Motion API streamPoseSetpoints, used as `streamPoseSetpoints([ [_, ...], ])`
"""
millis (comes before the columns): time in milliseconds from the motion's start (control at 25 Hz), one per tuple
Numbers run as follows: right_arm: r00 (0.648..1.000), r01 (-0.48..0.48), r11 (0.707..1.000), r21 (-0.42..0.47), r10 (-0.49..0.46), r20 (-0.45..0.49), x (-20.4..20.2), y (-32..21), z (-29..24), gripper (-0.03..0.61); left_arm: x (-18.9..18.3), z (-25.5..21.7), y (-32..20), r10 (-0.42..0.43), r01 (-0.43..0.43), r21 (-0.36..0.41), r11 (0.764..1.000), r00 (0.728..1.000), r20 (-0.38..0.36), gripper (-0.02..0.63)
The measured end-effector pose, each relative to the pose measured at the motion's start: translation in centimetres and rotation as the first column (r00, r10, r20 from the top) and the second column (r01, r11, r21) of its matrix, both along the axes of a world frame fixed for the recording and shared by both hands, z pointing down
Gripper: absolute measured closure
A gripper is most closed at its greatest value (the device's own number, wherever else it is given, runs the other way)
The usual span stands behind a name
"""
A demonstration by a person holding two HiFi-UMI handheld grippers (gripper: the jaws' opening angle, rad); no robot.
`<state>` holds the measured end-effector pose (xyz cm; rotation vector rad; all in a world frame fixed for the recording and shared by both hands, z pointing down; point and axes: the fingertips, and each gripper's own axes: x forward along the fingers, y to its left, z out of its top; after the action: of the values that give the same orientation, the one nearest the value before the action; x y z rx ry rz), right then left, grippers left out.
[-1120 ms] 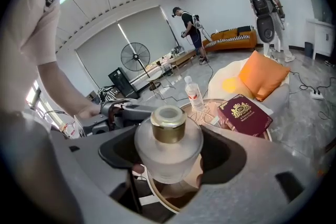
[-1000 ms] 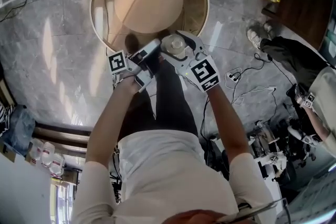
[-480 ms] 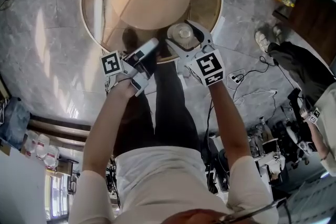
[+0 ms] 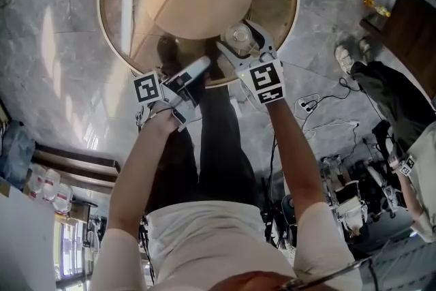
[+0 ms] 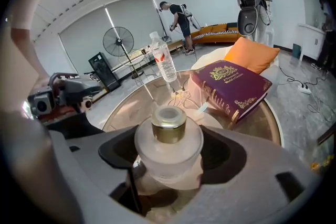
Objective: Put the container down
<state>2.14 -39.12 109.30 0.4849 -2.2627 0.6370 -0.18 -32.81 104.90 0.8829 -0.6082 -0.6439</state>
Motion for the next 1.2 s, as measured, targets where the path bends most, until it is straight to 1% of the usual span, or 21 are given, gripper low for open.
streamPoseSetpoints([
  [120,1.0,-0.002,1.0,0.02,0.002,-0.022,0.0,-0.1,1.1,0.244,0.1,0.4,0.1,-0.008,0.008,-0.014,1.0,1.0,-0.009,0.302],
  [360,0.999,-0.014,0.999,0.052,0.016,-0.034,-0.4,-0.1,1.3,0.244,-0.4,0.3,0.7,-0.007,0.007,-0.025,1.0,1.0,-0.005,0.302],
  [640,0.998,-0.026,0.998,0.059,0.029,-0.049,0.4,-0.5,4.4,0.244,-0.6,2.6,0.4,-0.006,0.006,-0.029,1.0,1.0,-0.001,0.302],
  [760,0.998,-0.036,0.997,0.069,0.04,-0.049,0.7,-0.7,4.6,0.244,-0.7,2.8,0.4,-0.004,0.004,-0.026,1.0,1.0,0.002,0.302],
  [920,0.998,-0.033,0.994,0.101,0.038,-0.046,1.1,-1.0,4.6,0.244,-0.3,3.0,0.3,-0.011,0.011,-0.02,1.0,1.0,-0.002,0.302],
  [1200,0.997,-0.013,0.987,0.162,0.026,-0.075,2.0,-0.1,5.0,0.244,0.4,3.9,1.0,-0.007,0.007,-0.029,1.0,1.0,-0.003,0.302],
])
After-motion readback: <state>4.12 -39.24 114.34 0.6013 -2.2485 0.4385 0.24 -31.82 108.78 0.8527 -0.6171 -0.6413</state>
